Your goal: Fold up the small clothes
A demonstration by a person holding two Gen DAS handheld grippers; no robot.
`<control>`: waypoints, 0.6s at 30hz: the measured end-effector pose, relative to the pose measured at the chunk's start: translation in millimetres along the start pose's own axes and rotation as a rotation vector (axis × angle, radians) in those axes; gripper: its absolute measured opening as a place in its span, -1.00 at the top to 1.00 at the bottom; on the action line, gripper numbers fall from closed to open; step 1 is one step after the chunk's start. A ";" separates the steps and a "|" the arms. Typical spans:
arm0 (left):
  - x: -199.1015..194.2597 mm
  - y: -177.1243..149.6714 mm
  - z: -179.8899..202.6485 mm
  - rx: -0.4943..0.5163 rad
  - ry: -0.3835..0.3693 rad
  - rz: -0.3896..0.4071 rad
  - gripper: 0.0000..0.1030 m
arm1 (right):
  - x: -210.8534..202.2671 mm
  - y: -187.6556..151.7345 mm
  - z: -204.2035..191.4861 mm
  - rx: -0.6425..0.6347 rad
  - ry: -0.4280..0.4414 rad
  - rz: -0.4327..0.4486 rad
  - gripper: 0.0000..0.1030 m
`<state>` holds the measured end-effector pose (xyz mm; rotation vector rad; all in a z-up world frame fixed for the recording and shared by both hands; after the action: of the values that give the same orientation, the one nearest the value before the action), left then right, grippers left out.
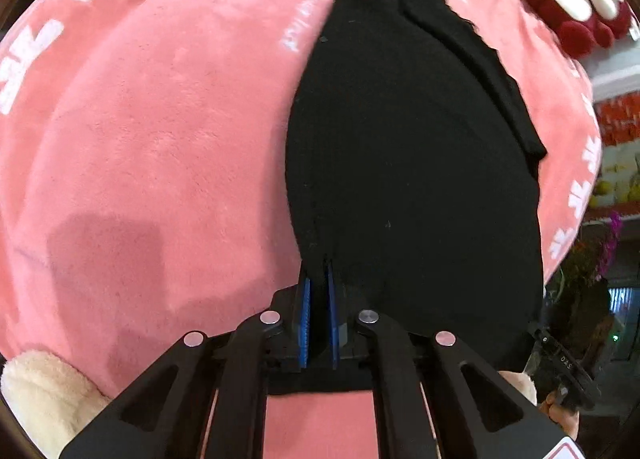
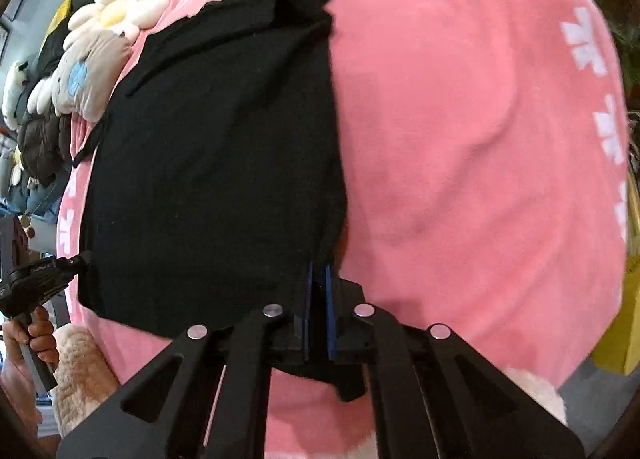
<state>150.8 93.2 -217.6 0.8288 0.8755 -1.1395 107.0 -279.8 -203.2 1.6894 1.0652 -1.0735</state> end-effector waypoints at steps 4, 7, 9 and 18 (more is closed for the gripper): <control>7.5 -10.7 -7.2 -0.010 0.035 -0.029 0.90 | 29.7 -25.3 25.5 0.055 -0.079 -0.094 0.95; 3.9 -11.3 -5.4 -0.034 0.026 -0.009 0.90 | 19.8 -10.9 18.9 0.067 -0.075 -0.029 0.94; -0.4 -11.0 -4.6 -0.035 0.044 0.006 0.77 | 10.8 -1.8 10.1 0.042 -0.056 0.014 0.85; 12.5 -32.4 -7.7 -0.091 0.058 -0.023 -0.11 | 45.9 -12.9 -12.6 -0.050 -0.102 -0.066 0.26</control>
<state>120.4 88.2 -235.5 0.7818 0.9796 -1.0919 110.0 -254.6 -245.6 1.5532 1.0804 -1.1533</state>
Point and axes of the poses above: each gripper's, at about its wrist camera, not at the fingertips, and x roughly the way its jaws point, z to its right, y to its top, the point moved 8 cm from there along x, roughly the way its jaws point, and after that the axes turned 2 degrees about -z, right-handed, at the moved point
